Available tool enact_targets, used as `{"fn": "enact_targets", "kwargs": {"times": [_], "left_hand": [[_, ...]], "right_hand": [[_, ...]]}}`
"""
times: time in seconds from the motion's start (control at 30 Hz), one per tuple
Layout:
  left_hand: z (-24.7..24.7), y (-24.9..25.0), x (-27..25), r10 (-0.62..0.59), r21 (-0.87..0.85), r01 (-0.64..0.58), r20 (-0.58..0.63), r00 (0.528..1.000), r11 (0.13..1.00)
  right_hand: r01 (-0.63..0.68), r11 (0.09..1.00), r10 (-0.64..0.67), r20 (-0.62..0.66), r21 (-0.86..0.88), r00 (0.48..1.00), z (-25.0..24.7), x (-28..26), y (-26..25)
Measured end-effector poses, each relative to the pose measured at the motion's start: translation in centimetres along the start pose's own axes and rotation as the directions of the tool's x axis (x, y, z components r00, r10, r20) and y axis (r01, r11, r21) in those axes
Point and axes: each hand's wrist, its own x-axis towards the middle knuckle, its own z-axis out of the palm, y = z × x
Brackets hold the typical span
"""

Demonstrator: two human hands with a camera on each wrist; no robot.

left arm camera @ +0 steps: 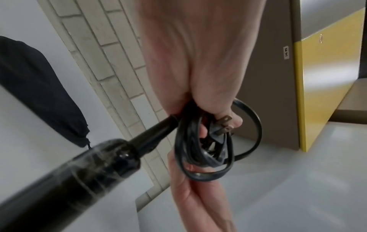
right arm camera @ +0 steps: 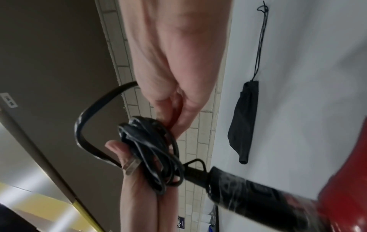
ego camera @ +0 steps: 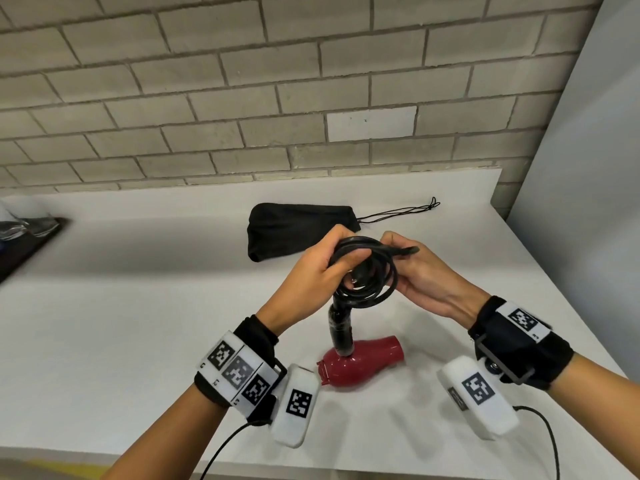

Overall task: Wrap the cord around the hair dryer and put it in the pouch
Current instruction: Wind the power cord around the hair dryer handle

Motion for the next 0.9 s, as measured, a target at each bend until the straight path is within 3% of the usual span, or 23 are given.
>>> {"fn": "enact_targets", "kwargs": {"times": [0.1,0.23,0.33,0.47,0.6,0.67,0.73,0.83,0.9], "left_hand": [[-0.2,0.0,-0.2,-0.041,-0.053,0.041,-0.004,0.999,0.998],[-0.3,0.0,0.2,-0.073,-0.090,0.070,-0.031,0.997,0.993],[0.3,0.1,0.3,-0.102,-0.159,0.098,-0.013,0.995,0.982],[0.8,-0.5,0.9,-0.138,-0.219,0.133,-0.011,0.990,0.967],[1.1,-0.8,1.3,-0.136,-0.174,0.121,-0.076,0.988,0.977],[1.1,-0.9,1.2,-0.122,-0.146,0.104,-0.116,0.986,0.984],[0.8,-1.0,1.1,-0.111,-0.137,0.095,-0.118,0.987,0.986],[0.6,-1.2,1.2,-0.125,-0.143,0.108,-0.112,0.986,0.984],[0.5,-1.3,1.3,-0.128,-0.148,0.109,-0.125,0.984,0.983]], "right_hand": [[-0.014,1.000,0.014,0.077,-0.010,0.997,-0.1,-0.3,-0.4],[-0.063,0.989,0.064,0.001,0.131,0.998,0.1,-0.1,0.2],[-0.057,0.995,0.058,-0.002,0.076,0.998,0.4,0.1,0.5],[-0.076,0.997,0.077,0.105,-0.012,0.991,1.0,0.0,-0.4],[-0.084,0.994,0.093,0.151,-0.067,0.984,2.3,0.0,-1.5],[-0.081,0.980,0.108,0.142,-0.183,0.984,2.6,-0.4,-1.8],[-0.064,0.905,0.098,0.059,-0.421,0.993,2.7,-0.8,-1.9],[0.033,0.775,-0.128,-0.106,-0.631,0.986,2.3,-1.4,-1.0],[0.211,0.668,-0.419,-0.127,-0.714,0.899,2.2,-2.6,-0.7]]}}
